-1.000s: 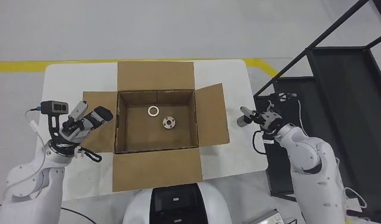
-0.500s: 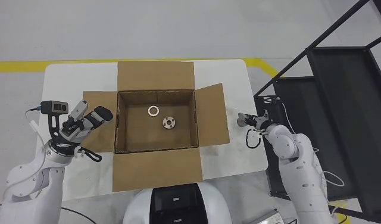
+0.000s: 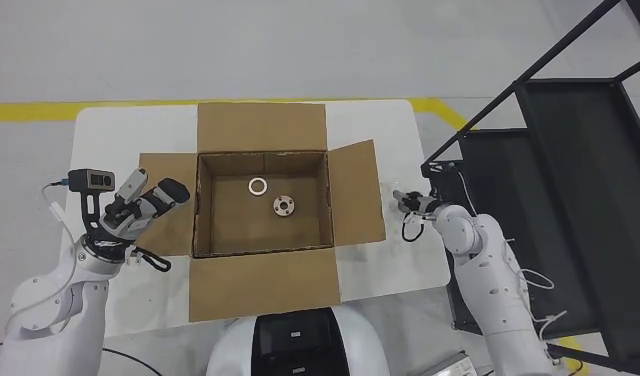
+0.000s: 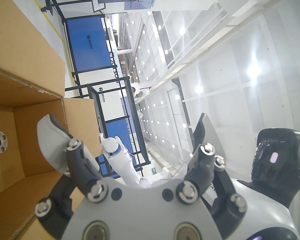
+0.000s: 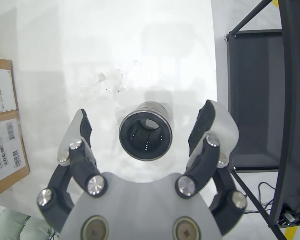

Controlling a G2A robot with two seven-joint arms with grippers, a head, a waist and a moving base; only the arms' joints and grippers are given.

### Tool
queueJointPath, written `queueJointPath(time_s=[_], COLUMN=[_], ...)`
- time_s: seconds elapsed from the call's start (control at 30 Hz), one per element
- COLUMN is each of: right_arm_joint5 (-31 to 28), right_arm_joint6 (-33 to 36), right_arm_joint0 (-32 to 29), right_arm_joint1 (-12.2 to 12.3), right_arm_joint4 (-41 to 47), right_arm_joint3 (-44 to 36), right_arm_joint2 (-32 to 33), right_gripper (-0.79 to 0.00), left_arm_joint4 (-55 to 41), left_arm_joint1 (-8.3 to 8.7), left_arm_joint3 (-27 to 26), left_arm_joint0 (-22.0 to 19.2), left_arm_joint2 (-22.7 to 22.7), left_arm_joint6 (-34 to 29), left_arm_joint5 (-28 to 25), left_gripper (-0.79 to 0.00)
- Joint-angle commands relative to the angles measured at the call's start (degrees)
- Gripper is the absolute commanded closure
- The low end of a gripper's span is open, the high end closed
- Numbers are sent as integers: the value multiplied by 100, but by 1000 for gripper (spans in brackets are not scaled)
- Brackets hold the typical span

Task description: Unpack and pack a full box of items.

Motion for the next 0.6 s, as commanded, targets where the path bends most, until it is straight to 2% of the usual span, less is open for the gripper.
queueJointPath(time_s=[0.0, 0.4, 0.57], right_arm_joint5=[21, 386, 354], right_arm_joint6=[-12, 230, 342], right_arm_joint0=[16, -10, -222], right_arm_joint1=[2, 31, 56], right_arm_joint4=[-20, -392, -443], right_arm_joint3=[29, -96, -613], right_arm_joint2=[-31, -222, -212], right_gripper=[0, 0, 0], left_arm_joint4=[0, 0, 0], left_arm_joint1=[0, 0, 0], left_arm_joint3=[0, 0, 0], left_arm_joint0=[0, 0, 0], left_arm_joint2=[0, 0, 0], left_arm_joint6=[0, 0, 0], left_arm_joint5=[0, 0, 0], left_gripper=[-785, -785, -785])
